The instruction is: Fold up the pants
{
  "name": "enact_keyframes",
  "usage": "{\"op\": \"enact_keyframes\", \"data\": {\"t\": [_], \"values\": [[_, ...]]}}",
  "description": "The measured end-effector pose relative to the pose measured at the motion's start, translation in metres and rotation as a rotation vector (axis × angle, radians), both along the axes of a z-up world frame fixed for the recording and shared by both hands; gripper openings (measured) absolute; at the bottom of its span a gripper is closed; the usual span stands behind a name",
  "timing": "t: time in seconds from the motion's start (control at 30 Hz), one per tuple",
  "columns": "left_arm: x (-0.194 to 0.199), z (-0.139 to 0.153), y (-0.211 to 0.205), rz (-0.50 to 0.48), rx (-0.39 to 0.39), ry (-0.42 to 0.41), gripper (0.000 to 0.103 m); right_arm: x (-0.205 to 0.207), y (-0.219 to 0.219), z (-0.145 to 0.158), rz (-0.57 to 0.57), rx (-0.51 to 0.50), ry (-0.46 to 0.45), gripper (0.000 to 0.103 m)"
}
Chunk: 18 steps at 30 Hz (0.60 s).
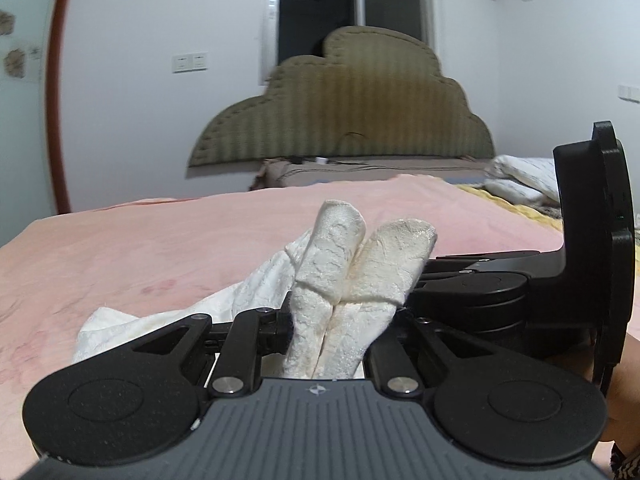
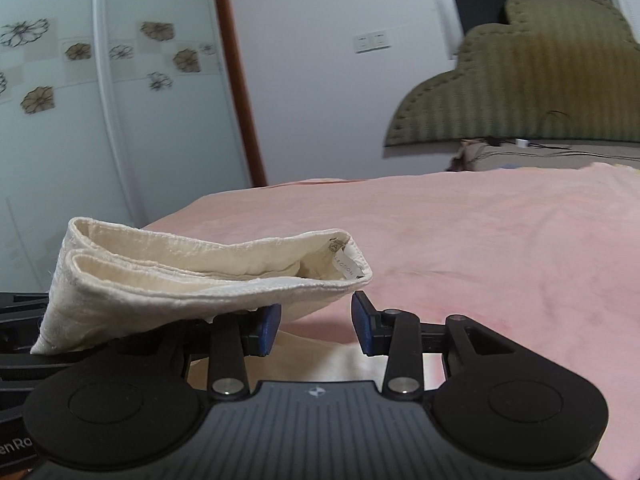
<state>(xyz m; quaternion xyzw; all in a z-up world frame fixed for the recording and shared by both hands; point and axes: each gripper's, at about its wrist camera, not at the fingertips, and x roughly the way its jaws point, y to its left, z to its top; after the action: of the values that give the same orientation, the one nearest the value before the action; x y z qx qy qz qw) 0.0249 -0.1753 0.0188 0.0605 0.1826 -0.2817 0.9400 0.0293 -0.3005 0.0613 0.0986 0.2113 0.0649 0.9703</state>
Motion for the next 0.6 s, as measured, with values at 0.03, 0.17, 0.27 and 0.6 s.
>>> {"op": "enact_keyframes", "data": {"t": [0.03, 0.17, 0.27, 0.6], "values": [[-0.001, -0.002, -0.007, -0.012, 0.007, 0.000, 0.012, -0.003, -0.005, -0.001, -0.014, 0.009, 0.005, 0.038], [0.000, -0.014, -0.029, -0.045, 0.058, 0.033, 0.015, -0.011, -0.023, -0.014, -0.077, 0.025, 0.052, 0.038], [0.001, -0.024, -0.044, -0.062, 0.123, 0.060, 0.025, -0.011, -0.035, -0.028, -0.136, 0.045, 0.127, 0.038], [-0.045, -0.021, -0.031, -0.296, 0.174, 0.041, 0.061, -0.057, -0.056, -0.022, -0.394, -0.062, 0.122, 0.038]]}}
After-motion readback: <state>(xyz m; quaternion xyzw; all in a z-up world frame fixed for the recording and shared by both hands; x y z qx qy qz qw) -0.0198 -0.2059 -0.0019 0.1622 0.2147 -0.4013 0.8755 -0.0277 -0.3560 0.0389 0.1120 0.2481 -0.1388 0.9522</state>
